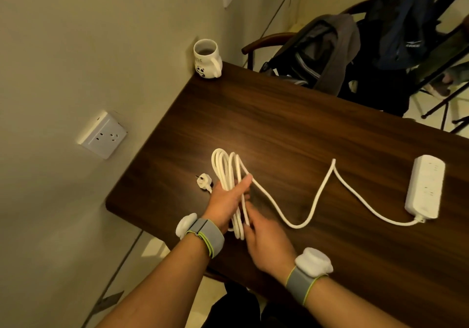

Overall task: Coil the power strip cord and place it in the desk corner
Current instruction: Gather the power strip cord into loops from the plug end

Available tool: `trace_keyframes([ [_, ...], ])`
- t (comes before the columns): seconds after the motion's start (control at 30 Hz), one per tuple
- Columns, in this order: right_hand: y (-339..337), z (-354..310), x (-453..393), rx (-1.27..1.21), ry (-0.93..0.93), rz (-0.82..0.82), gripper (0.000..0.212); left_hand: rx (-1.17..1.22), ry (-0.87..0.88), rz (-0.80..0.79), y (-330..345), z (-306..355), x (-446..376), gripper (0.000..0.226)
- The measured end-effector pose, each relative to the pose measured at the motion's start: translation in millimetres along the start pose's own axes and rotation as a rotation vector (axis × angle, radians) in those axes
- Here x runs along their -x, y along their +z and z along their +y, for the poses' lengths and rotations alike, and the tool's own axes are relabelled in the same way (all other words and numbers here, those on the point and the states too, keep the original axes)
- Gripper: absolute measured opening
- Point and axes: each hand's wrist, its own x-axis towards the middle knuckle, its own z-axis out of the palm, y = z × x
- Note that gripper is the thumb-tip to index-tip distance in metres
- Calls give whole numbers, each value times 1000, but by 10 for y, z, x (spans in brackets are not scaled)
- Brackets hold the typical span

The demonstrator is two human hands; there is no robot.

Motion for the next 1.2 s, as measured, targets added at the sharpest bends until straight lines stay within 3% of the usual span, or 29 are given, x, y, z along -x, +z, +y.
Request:
trace_keyframes([
  [0.1,-109,19,-12,37,-57,-53,59,-43,33,93,42,-26,-10,53],
  [0.17,-261,110,1,28,-28,-59,52,-7,29,155,47,-20,-21,47],
  [0.27,-543,351,-9,0,176,188,33,73,12,171,61,-6,-7,20],
  [0.37,-724,657,-108,-72,512,345,40,101,29,205,58,-9,5,4],
  [0.47,-693,734,-255,-476,719,167,44,69,11,210,64,-23,28,6],
  [0.57,-565,635,-285,-727,696,120,37,75,-46,140,76,-26,64,21],
  [0.67,-456,550,-218,-586,558,122,41,75,-66,113,84,-33,58,20],
  [0.77,-354,469,-139,-452,453,66,45,72,-56,118,129,-60,43,5],
  [0.9,-500,445,-66,-315,405,-4,46,71,-22,192,175,-110,25,17],
  [1.07,-1138,911,139,-128,458,397,44,32,15,248,125,-108,39,30],
  [1.13,-1314,1194,183,5,581,485,64,42,11,256,112,-108,37,26],
  [1.2,-1369,1395,137,28,678,445,89,47,-9,256,115,-111,42,24],
])
